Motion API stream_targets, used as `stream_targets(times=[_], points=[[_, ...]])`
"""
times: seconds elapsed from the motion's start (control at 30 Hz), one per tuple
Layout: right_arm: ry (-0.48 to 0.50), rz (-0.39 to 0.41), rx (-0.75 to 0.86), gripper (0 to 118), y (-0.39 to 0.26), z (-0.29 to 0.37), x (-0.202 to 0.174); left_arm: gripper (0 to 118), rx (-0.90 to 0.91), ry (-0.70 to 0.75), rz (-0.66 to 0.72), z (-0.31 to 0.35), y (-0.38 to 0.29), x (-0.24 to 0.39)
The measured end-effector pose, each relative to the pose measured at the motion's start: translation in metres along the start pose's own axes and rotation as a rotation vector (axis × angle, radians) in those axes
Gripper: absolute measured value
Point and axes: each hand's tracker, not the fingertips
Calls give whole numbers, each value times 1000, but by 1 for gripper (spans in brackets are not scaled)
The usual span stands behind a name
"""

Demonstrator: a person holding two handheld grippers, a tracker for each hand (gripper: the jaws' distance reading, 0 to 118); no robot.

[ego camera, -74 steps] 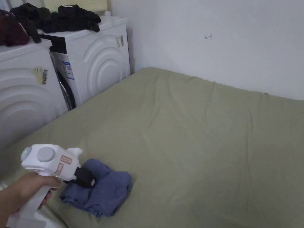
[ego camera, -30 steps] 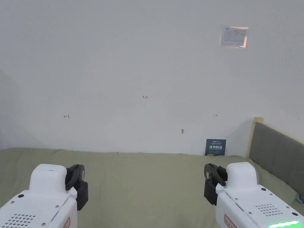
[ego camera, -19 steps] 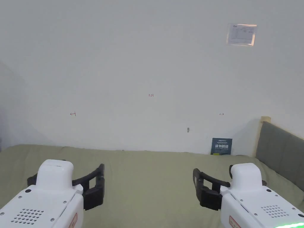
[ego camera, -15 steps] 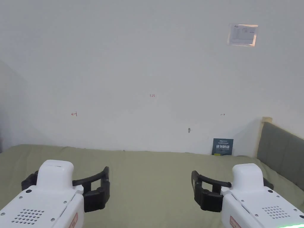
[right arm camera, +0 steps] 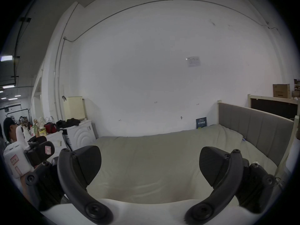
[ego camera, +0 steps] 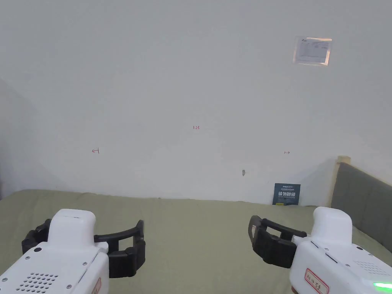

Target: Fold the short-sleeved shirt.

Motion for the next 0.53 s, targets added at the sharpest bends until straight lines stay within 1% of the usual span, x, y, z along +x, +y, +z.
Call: stream_targets(times=[0.07,0.13,0.3,0.33,0.43,0.47,0.5,0.53], points=[[-35,16,-1,118,3,3,-6,118,-12,-4,9,-3,-5,1],[-44,31,7,118,3,7,-11,118,-15,-9,12,-3,-5,1],[-18,38,39,118,3,11,-14,118,-14,-7,8,-1,-7,5],[-33,22,40,118,3,10,-14,118,-13,-6,7,-1,-8,4],[-45,20,33,118,3,6,-10,118,-7,-4,4,1,-7,5],[-48,5,26,118,3,4,-8,118,-7,-4,4,2,-6,5],[-48,-18,16,118,3,3,-5,118,-5,-3,4,2,-6,6],[-24,-25,-4,118,3,3,-2,118,-4,0,4,2,-6,6]])
